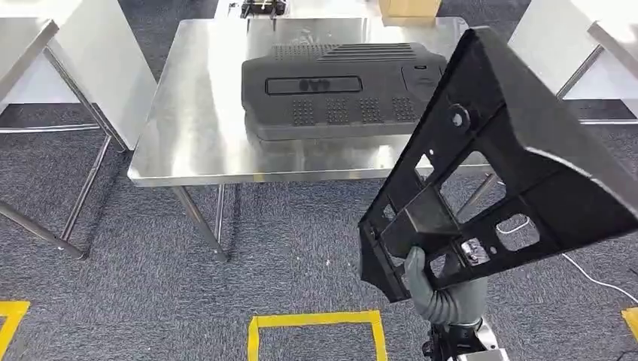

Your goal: Take the parts from the cabinet and place them on the table.

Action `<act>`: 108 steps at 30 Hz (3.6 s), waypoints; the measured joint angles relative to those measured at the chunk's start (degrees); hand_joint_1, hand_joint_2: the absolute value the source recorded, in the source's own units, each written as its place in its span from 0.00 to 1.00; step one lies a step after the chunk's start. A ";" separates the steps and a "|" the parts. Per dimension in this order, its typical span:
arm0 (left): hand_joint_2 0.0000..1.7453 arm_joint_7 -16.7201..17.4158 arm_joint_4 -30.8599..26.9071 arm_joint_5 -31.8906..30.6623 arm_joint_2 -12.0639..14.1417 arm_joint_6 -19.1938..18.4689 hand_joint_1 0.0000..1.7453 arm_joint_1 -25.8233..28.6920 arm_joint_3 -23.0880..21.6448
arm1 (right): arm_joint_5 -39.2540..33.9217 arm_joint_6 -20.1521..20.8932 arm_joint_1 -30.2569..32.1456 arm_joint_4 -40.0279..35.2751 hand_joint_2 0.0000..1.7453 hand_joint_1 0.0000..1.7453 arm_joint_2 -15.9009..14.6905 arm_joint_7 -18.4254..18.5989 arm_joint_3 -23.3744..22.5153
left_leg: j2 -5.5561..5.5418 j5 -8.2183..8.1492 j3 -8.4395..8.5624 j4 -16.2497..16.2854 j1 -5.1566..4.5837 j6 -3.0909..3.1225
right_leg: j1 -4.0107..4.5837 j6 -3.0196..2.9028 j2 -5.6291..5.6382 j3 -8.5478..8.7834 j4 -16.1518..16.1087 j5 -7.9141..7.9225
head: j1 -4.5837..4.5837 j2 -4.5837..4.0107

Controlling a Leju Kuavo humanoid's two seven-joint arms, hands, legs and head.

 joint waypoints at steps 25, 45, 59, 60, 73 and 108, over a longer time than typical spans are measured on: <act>1.00 0.24 0.00 0.15 0.44 -0.70 0.00 0.27 0.02 | 3.26 -0.11 -1.01 1.03 1.00 1.00 0.81 0.94 1.77 | 0.10 0.97 -1.75 0.01 -0.62 -0.18 | 0.57 -0.41 0.34 12.42 -17.04 5.98 | -0.26 0.00; 1.00 0.59 0.00 -0.78 0.50 -0.92 0.00 -0.14 0.09 | 27.19 -9.44 -10.15 3.17 1.00 1.00 -1.46 10.68 3.10 | 0.05 -7.53 -4.87 14.27 0.06 -2.69 | -0.15 -2.87 -0.35 10.06 -18.67 7.73 | -0.35 0.00; 1.00 1.29 0.00 -2.71 0.46 -1.84 0.00 -1.53 -0.83 | 63.61 -5.81 -30.03 16.24 1.00 1.00 -4.85 29.25 7.50 | 0.12 2.61 -3.66 0.37 0.59 -0.54 | -0.31 0.43 0.01 6.73 -7.98 2.84 | 0.00 0.00; 1.00 1.42 0.00 -2.89 0.48 -1.95 0.00 -1.73 -0.87 | 65.60 -4.98 -31.29 17.95 1.00 1.00 -5.25 30.34 8.24 | 0.09 2.36 -3.59 0.37 0.51 -0.30 | -0.30 0.27 0.01 3.75 -4.08 1.62 | -0.04 0.00; 1.00 2.82 0.00 -3.83 0.09 -2.01 0.00 -2.94 -2.43 | 71.77 -9.57 -43.19 49.21 1.00 1.00 -10.49 34.49 7.24 | -0.35 -1.80 -1.63 3.54 0.00 -2.04 | 0.07 -2.29 -0.46 7.01 -19.65 11.29 | -0.26 0.00; 1.00 4.76 0.00 -3.78 0.44 -0.74 0.00 -4.02 -4.22 | 71.93 -21.73 -50.47 75.60 1.00 1.00 -15.71 18.14 3.80 | -0.28 4.25 -4.95 0.13 0.21 -1.25 | 0.03 0.66 -0.42 9.04 -19.28 8.69 | -0.20 0.00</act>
